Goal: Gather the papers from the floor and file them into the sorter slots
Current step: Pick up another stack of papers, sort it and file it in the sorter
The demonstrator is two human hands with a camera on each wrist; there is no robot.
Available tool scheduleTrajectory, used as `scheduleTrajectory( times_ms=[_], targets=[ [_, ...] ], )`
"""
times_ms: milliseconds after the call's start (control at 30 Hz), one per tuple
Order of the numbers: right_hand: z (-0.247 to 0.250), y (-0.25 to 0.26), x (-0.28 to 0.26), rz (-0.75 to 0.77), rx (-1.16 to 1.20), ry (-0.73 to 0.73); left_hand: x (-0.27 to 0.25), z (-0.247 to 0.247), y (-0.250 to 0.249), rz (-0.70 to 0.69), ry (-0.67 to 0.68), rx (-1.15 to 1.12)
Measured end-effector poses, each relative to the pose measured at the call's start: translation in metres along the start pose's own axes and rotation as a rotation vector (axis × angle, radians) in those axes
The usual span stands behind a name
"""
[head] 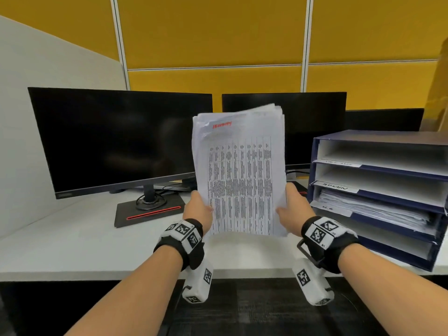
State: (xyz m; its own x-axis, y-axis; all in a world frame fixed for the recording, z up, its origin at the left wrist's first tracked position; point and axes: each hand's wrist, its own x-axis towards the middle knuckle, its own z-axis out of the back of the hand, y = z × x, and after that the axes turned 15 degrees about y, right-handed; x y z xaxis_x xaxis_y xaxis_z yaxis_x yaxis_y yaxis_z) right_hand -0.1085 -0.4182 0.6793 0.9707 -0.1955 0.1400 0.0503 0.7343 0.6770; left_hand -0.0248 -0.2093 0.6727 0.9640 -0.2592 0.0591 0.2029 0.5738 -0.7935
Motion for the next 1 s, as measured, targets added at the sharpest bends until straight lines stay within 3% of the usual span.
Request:
scheduleTrajectory(
  times_ms=[133, 233, 367, 600, 1000],
  targets=[
    [-0.013, 0.012, -0.003, 0.016, -0.116, -0.002, -0.006, -0.009, 0.001, 0.003, -0.020, -0.052],
    [-0.034, 0.006, -0.004, -0.072, -0.179, 0.104, -0.009, -0.021, 0.010, 0.058, 0.080, 0.018],
    [-0.040, -0.006, -0.003, -0.154, -0.142, 0.102, -0.009, -0.027, 0.008, 0.077, 0.169, 0.017],
    [-0.014, -0.029, -0.007, -0.203, -0.073, 0.084, -0.007, -0.015, 0.014, 0.094, 0.160, 0.084],
    [0.061, -0.026, -0.060, -0.250, 0.010, 0.223, -0.045, -0.001, -0.033, -0.101, 0.223, 0.111]
  ],
)
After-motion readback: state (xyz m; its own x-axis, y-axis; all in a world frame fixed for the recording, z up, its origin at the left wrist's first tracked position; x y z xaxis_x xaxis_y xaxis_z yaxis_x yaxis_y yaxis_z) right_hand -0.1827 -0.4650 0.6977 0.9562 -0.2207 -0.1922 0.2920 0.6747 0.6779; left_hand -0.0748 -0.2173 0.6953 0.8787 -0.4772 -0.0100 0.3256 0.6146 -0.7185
